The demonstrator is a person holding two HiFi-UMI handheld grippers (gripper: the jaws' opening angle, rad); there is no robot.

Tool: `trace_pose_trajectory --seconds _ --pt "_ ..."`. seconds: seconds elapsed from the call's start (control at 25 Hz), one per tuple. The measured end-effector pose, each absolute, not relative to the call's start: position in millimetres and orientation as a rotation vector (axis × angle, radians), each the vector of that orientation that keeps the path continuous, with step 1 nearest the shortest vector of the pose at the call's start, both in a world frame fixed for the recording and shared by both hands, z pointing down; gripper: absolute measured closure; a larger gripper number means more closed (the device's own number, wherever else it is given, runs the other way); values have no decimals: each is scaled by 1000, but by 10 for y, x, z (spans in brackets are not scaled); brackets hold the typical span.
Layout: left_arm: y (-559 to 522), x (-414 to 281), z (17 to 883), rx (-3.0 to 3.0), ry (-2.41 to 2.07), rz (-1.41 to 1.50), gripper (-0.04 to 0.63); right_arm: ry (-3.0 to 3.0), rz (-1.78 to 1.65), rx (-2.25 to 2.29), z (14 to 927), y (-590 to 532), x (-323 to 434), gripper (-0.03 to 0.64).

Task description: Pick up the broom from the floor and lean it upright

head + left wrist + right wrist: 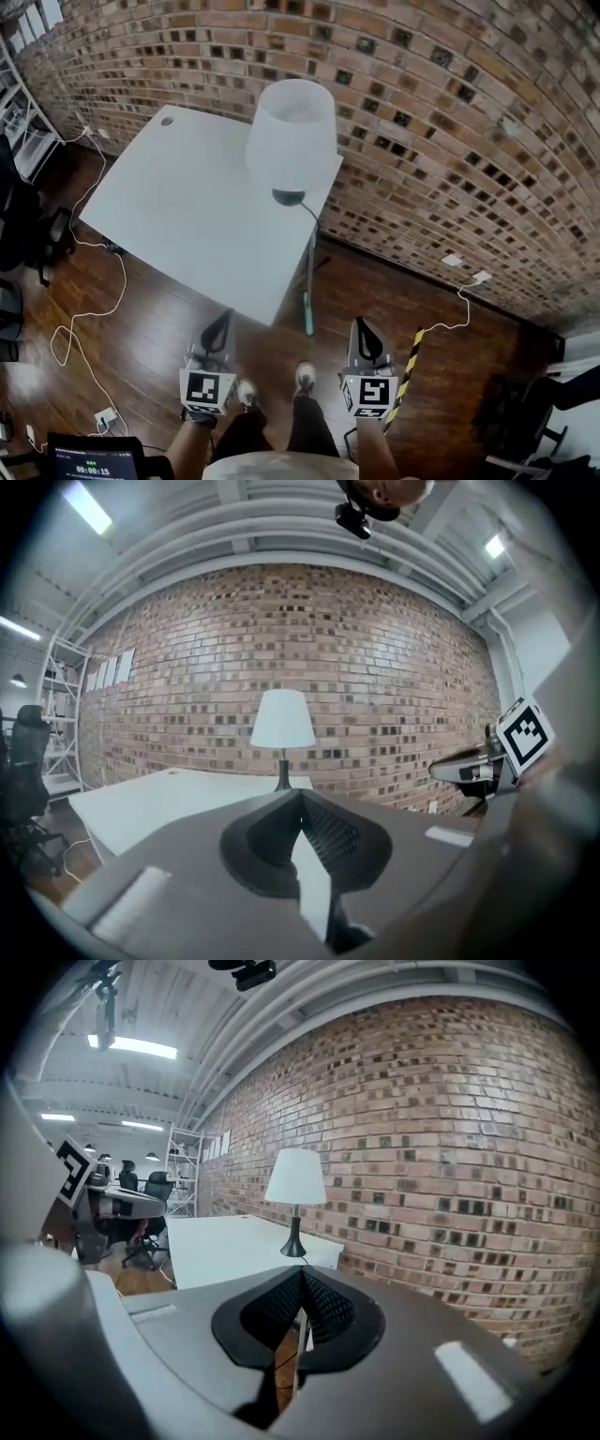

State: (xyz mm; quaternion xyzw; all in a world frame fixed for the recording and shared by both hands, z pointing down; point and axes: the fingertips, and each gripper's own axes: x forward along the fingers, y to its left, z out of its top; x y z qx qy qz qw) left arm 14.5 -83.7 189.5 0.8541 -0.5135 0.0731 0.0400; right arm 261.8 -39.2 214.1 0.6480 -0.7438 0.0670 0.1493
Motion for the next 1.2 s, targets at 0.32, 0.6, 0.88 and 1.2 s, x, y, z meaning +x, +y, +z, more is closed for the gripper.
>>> trace_pose_trajectory --seconds 0.32,0.6,0.88,1.2 --pt "-857 221 981 2699 -1619 81 595 -2170 37 1898 1337 -406 2586 604" --pt "-826 207 688 2783 -1594 34 594 -2217 -33 1893 1004 -410 2376 603" --pt "-697 243 476 2829 -1509 -2 594 -2278 -107 1917 691 -441 2229 603" --pt "-616 189 302 2872 -1500 -51 594 -2266 -127 1933 553 -326 2122 603"
